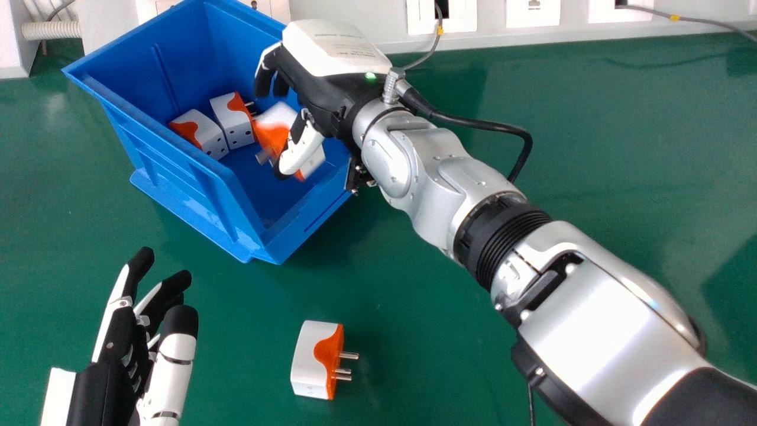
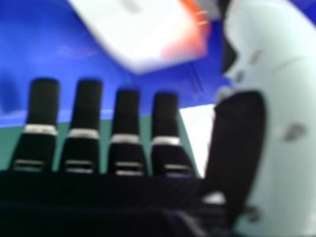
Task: Pick all objects and put in blue box
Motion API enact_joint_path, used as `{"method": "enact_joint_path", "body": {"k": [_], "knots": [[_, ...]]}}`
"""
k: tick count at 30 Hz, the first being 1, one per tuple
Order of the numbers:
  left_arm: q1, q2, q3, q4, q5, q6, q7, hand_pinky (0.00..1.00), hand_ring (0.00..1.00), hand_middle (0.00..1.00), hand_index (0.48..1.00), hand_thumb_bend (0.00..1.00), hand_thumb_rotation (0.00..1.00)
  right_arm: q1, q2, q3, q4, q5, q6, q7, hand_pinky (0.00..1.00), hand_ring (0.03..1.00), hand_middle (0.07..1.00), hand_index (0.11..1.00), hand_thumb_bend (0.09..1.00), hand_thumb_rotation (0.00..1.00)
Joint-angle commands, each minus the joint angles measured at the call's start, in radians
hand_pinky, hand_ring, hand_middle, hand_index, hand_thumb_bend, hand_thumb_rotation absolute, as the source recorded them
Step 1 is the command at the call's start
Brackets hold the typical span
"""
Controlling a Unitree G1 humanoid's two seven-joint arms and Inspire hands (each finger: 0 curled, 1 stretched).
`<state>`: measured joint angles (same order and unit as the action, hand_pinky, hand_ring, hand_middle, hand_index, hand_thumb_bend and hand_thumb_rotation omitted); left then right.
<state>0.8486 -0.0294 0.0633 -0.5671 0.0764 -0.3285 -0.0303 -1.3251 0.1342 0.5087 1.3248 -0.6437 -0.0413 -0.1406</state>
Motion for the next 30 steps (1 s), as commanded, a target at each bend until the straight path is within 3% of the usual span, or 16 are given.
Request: {"method": "enact_joint_path", "body": {"k": [1,8,15,20,24,30], "knots": [[0.016,0.000,-0.002,-0.028,0.000,-0.019,0.007,0.81,0.88,0.87,0.939,0.47,0.83,-0.012,-0.007,0.005,-0.020,-0.008,0.001,-0.026,0.73,0.872,0.913,0.850,0.645,0.01],[0.020,-0.002,-0.009,-0.040,0.003,-0.006,0.007,0.81,0.88,0.87,0.937,0.48,0.82,-0.005,-0.004,0.000,-0.019,0.000,0.007,-0.029,0.78,0.926,0.962,0.903,0.674,0.03],[0.017,0.002,-0.009,-0.035,0.004,-0.010,0.007,0.81,0.88,0.87,0.936,0.48,0.82,-0.002,-0.004,0.002,-0.018,-0.002,0.021,-0.029,0.80,0.946,0.985,0.942,0.685,0.05],[-0.001,0.004,-0.005,-0.037,0.011,0.008,0.010,0.81,0.88,0.87,0.935,0.49,0.82,0.002,-0.007,-0.008,-0.020,0.009,0.025,-0.020,0.81,0.949,0.987,0.951,0.686,0.05],[-0.022,0.006,0.002,-0.022,0.017,0.017,0.015,0.80,0.88,0.86,0.934,0.50,0.81,0.013,-0.012,-0.020,-0.027,0.022,0.015,-0.027,0.81,0.949,0.986,0.951,0.685,0.05],[-0.055,0.012,0.010,-0.024,0.021,0.056,0.024,0.79,0.86,0.85,0.926,0.51,0.80,0.042,-0.029,-0.045,-0.043,0.036,-0.014,-0.043,0.81,0.948,0.985,0.934,0.686,0.05]]}}
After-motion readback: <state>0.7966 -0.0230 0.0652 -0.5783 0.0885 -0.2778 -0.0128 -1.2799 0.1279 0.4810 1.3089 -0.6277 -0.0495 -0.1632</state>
